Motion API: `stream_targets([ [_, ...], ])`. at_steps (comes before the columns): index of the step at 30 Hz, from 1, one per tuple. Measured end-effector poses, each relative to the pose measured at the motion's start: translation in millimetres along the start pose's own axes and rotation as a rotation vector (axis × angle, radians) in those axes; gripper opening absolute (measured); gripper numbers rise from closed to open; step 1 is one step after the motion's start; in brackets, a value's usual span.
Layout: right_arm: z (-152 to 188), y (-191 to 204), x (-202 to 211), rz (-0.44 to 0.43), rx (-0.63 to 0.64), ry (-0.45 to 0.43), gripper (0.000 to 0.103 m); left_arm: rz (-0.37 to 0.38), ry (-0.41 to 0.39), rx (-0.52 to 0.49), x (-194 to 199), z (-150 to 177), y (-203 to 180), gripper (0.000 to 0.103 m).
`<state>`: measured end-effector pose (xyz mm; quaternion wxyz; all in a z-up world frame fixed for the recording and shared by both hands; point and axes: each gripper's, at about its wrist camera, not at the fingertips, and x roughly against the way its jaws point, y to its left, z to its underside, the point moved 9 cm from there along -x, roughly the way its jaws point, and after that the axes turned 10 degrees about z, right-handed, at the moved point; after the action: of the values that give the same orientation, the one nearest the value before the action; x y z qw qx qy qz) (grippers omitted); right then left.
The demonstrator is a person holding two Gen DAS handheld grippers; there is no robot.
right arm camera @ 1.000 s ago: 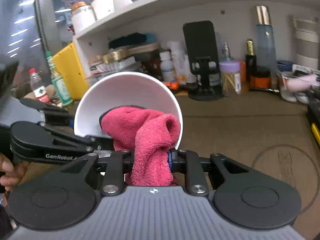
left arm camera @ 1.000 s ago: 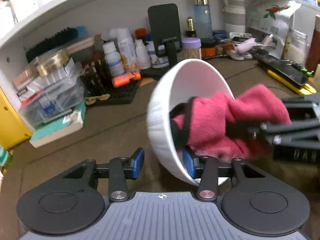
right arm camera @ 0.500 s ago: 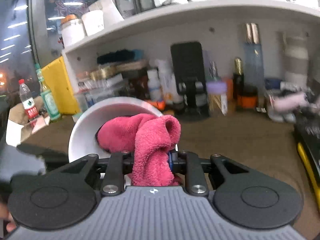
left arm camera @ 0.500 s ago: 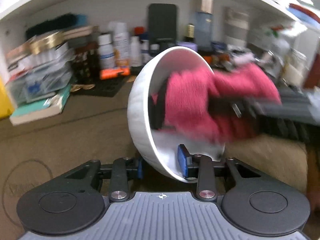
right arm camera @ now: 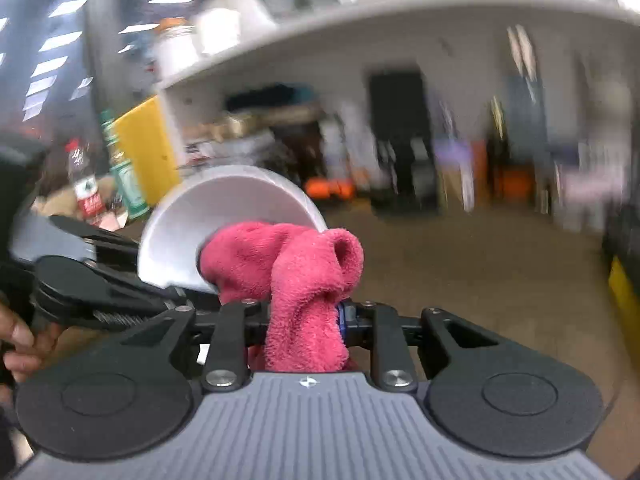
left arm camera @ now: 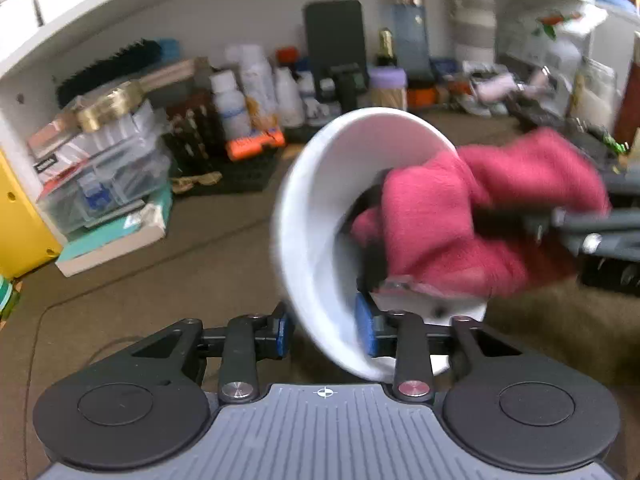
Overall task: Clean bowl
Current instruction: 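Hold the bowl with the left gripper while the right gripper scrubs the towel around inside, then hold the bowl with the left gripper while the right gripper keeps wiping the inner wall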
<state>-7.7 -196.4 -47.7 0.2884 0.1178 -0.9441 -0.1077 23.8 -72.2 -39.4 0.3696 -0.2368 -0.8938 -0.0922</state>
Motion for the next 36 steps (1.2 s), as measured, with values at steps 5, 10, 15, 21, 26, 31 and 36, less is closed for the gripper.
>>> stream_targets([
  [5,4.5,-7.2,-1.5,-0.01,-0.061,0.025,0.026,-0.027,-0.047,0.165,-17.6,5.0,-0.6,0.072],
  [10,5.4,-5.0,-0.2,0.012,-0.05,0.023,0.026,0.025,-0.076,0.156,-23.9,2.3,-11.1,0.052],
  [15,-18.5,3.9,2.9,0.096,0.051,-0.053,0.026,0.051,-0.039,0.052,-16.8,2.6,-19.4,0.042],
  [21,-50.5,54.5,11.7,-0.084,0.156,-0.144,0.026,0.052,0.005,-0.001,-6.8,9.2,-18.5,0.041],
  [26,-44.6,78.5,34.2,-0.177,0.272,-0.178,0.026,0.037,0.028,-0.032,-1.0,11.6,-6.0,0.037],
  [31,-19.5,41.6,15.6,-0.03,0.222,-0.089,0.026,0.001,0.035,-0.076,0.3,4.5,0.1,0.054],
  [36,0.9,10.0,-0.8,0.039,0.124,-0.009,0.026,-0.045,-0.002,0.043,-12.3,2.0,3.2,0.072],
])
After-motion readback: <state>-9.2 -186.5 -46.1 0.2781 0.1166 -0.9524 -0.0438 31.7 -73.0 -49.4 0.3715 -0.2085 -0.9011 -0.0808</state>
